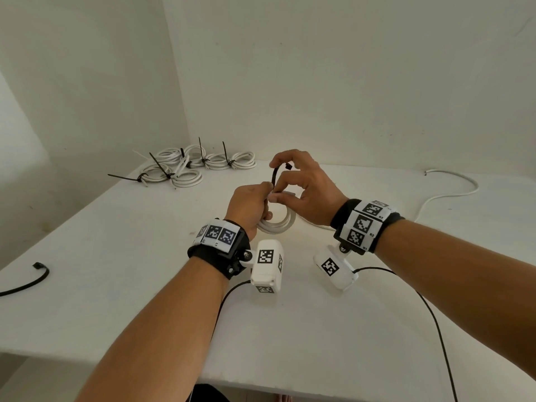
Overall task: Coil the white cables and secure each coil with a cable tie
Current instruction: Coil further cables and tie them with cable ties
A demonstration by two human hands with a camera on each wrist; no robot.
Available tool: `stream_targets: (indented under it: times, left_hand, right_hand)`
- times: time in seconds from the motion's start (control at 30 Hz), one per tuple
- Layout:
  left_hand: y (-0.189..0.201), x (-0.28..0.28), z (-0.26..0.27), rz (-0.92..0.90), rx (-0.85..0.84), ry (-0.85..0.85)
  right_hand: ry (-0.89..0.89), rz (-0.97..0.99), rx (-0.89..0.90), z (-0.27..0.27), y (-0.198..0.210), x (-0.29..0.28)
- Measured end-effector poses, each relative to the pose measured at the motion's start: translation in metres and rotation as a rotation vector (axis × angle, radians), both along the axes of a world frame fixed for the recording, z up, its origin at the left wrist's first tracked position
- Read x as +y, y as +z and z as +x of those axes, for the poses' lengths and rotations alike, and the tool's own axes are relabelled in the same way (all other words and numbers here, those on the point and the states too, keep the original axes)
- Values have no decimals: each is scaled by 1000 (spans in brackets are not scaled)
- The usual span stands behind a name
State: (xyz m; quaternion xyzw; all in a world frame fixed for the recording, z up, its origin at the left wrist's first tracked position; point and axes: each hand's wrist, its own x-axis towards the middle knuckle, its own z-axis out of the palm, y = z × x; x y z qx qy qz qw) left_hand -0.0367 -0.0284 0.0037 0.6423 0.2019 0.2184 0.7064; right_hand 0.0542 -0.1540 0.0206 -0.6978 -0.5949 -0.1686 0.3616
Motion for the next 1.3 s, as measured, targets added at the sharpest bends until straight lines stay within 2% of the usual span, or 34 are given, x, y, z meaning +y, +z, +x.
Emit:
stream_targets:
  times: [0.2,0.37,0.43,0.6,0.73,0.83,0.97,1.17,1.3]
  left_hand:
    - [1,6,0,229,-30,80]
    - [1,3,0,458,-2,19]
    - [1,2,0,470,30,5]
    - [4,-3,-3,481,-14,-22]
    - [1,-2,0,476,-39,89]
    - [-3,5,3,466,-25,138]
    - [-6,7,4,473,7,110]
    - [-2,3,2,467,-51,41]
    - [-4,5,4,503,-77,62]
  right_hand:
    - [-64,74,282,-7,2,-3]
    - [10,-14,229,-2,8,-7]
    - [26,-21,250,0,8,-7]
    - [14,9,384,-2,9,-9]
    - [25,65,527,1,4,-1]
    - [39,118,543,0,-2,3]
    - [20,152,467,-4,-8,11]
    - [-22,184,508,-4,-1,13]
    - [-54,155,516,2,-3,10]
